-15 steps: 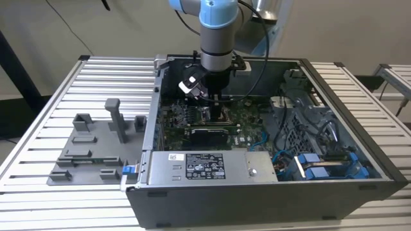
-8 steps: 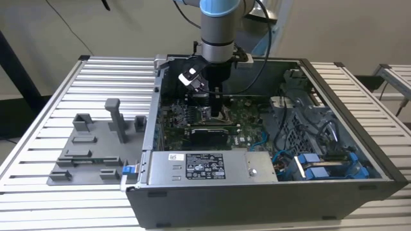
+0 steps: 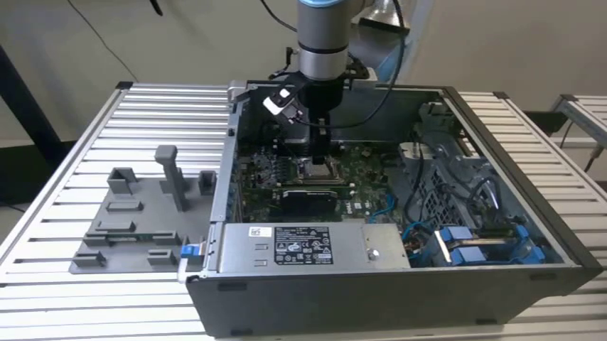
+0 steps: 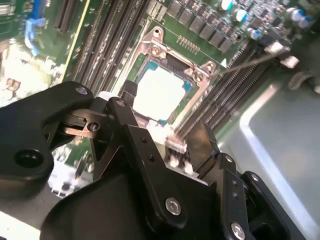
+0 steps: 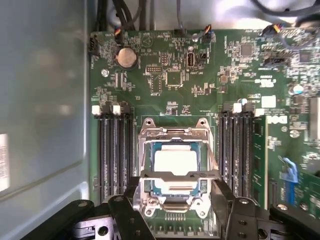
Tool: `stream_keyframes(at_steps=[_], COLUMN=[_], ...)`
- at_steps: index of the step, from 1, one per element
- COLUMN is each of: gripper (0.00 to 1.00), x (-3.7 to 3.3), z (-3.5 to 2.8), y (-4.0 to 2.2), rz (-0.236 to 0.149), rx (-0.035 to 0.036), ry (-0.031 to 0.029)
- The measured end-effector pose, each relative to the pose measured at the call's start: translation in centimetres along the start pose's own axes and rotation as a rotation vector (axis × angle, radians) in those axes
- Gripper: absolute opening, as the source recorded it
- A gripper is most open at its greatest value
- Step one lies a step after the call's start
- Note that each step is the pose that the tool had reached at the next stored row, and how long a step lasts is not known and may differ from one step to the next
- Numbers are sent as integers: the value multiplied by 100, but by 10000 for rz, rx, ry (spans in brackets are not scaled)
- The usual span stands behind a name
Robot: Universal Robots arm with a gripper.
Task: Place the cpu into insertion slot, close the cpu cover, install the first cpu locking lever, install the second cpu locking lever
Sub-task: 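Close the cpu cover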
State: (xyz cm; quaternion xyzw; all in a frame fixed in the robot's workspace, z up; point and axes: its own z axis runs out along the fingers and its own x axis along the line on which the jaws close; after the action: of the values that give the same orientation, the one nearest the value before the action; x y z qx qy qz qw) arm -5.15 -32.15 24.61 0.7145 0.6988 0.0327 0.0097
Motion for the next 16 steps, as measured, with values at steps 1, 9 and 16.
stream_keyframes(at_steps=[1,9,16], gripper=[68,68,68], x=[1,14,18], z=[-45,-407,-533], y=[3,24,32], rz=[0,2,1], rx=[4,44,44], ry=[-1,-1,1])
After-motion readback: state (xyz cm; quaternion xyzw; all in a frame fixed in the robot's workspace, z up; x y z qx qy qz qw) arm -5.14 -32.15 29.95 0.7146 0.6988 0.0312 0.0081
